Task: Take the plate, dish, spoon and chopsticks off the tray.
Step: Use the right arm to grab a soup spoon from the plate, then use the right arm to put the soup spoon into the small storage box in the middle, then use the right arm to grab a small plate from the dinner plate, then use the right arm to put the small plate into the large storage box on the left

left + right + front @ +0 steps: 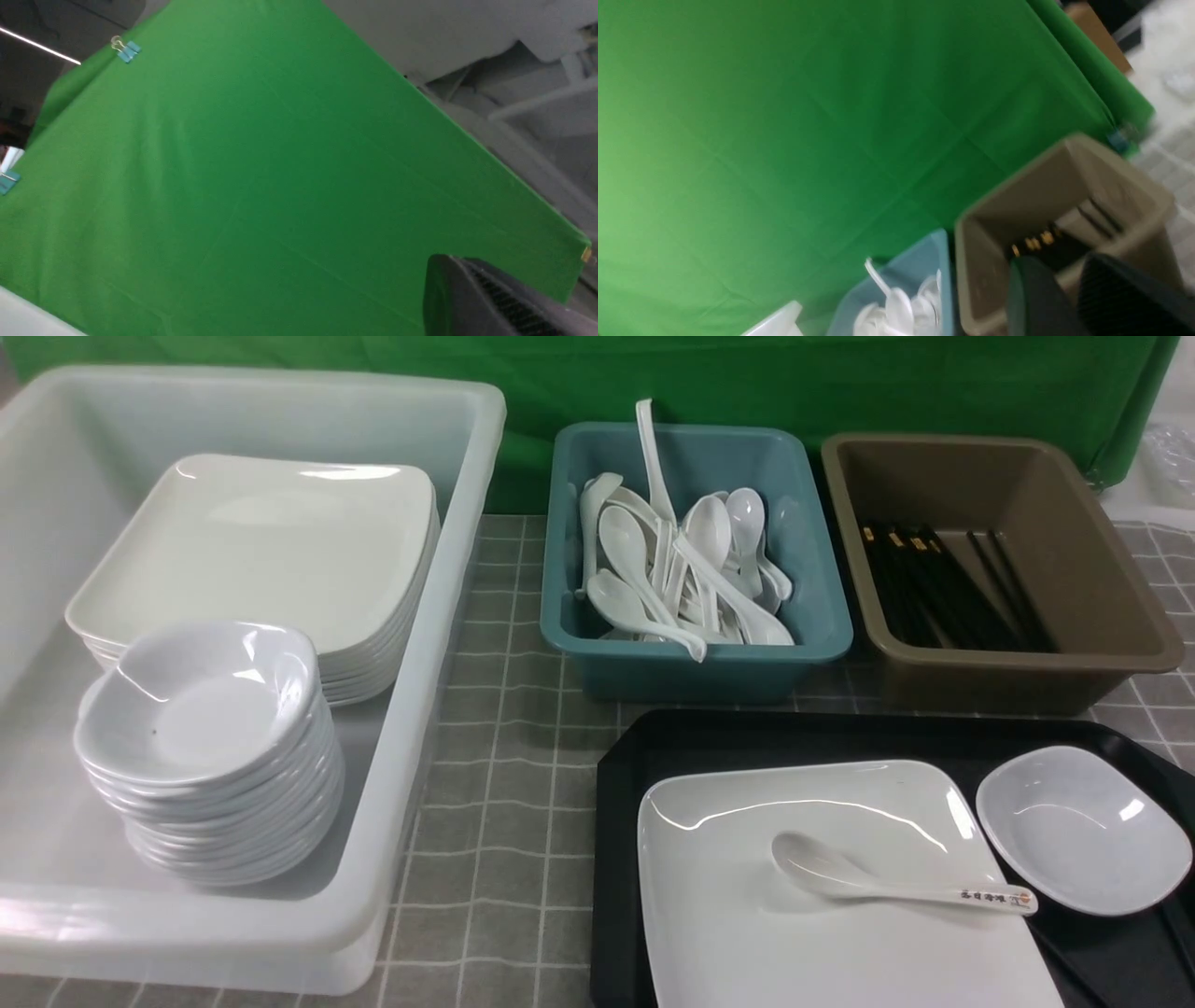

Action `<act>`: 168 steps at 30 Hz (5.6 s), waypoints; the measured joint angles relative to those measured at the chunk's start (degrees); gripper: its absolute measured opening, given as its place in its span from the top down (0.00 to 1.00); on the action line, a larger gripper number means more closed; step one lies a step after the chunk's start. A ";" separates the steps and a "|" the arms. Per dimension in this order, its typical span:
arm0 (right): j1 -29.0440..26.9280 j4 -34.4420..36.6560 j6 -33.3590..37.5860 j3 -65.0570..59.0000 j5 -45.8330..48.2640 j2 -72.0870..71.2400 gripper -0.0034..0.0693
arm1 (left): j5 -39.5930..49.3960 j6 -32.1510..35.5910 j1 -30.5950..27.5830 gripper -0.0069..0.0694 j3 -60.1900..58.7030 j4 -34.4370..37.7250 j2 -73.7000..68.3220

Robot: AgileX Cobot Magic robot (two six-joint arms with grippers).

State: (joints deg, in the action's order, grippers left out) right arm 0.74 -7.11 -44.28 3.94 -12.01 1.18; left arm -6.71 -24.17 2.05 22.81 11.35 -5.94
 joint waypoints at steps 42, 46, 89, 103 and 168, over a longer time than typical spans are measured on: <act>21.56 10.28 69.07 71.17 73.59 98.96 0.47 | 60.77 38.54 23.28 0.90 24.75 12.65 -57.27; 21.56 9.25 72.14 70.51 73.27 102.86 0.29 | 60.10 38.10 24.31 0.90 24.75 12.72 -57.47; 25.64 7.11 56.90 110.84 51.93 118.74 0.57 | 45.52 28.70 24.31 0.90 24.75 10.07 -57.54; 22.87 -1.56 52.48 111.60 78.79 107.84 0.86 | 49.34 28.40 24.31 0.90 24.75 9.83 -57.54; 31.27 18.78 62.48 71.98 53.12 74.73 0.86 | 57.08 22.10 2.34 0.90 33.89 -0.60 -54.14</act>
State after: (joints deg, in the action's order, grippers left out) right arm 32.00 11.67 18.21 75.92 41.11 75.91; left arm 50.37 -2.07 4.40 56.70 10.76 -60.08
